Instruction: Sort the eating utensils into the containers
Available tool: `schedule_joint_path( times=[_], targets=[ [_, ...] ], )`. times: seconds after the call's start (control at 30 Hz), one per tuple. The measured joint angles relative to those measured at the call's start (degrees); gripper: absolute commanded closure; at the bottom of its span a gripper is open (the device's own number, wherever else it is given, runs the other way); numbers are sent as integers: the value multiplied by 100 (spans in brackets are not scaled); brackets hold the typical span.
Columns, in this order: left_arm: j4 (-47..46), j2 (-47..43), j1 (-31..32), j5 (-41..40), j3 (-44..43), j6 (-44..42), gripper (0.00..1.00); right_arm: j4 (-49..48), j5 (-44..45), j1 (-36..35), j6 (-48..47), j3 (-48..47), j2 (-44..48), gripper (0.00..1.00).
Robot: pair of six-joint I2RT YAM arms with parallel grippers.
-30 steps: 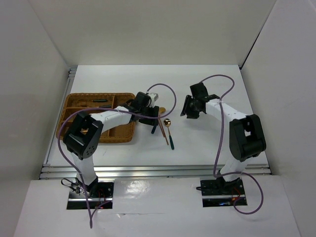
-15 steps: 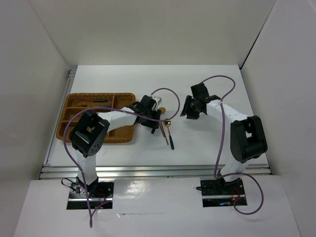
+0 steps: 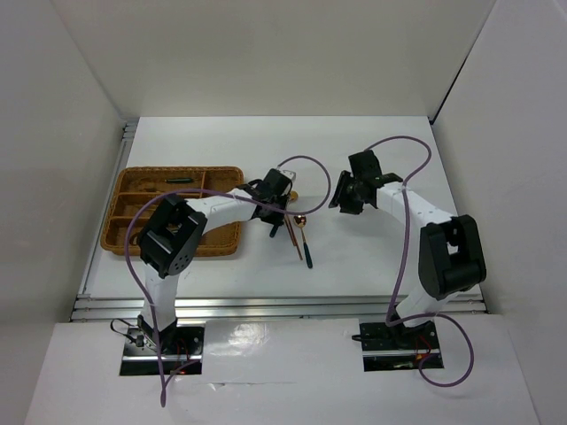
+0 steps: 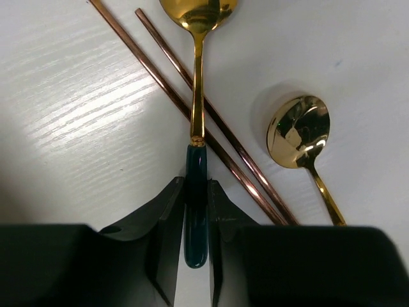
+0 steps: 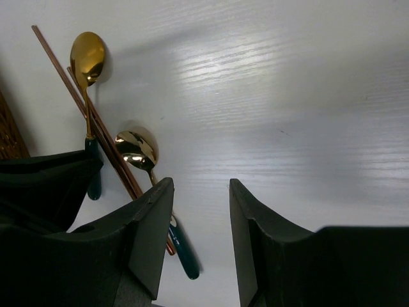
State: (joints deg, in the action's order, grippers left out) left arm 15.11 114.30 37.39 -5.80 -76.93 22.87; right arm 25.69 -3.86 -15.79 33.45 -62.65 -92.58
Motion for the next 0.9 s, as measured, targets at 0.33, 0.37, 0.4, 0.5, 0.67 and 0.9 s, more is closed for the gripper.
schedule_joint_path(
  times=[0.33, 0.37, 0.4, 0.5, 0.67, 0.9],
  targets=[
    [-7, -166, -15, -164, 142, 348, 77, 2, 57, 96, 0, 31, 170, 52],
    [-17, -310, -28, -153, 271, 461, 77, 2, 68, 96, 0, 31, 170, 52],
    [-33, -544, -66, -146, 446, 570, 77, 0, 70, 96, 0, 31, 175, 52],
    [-181, -1397, -258, -214, 942, 938, 77, 2, 76, 96, -4, 31, 181, 52],
    [-922, -3233, -669, -660, 1832, 1779, 76, 2, 61, 144, -11, 31, 225, 52],
    [-424, -4789, -883, -2282, 2721, 4046, 78, 2, -24, 214, -101, 31, 225, 52]
  ],
)
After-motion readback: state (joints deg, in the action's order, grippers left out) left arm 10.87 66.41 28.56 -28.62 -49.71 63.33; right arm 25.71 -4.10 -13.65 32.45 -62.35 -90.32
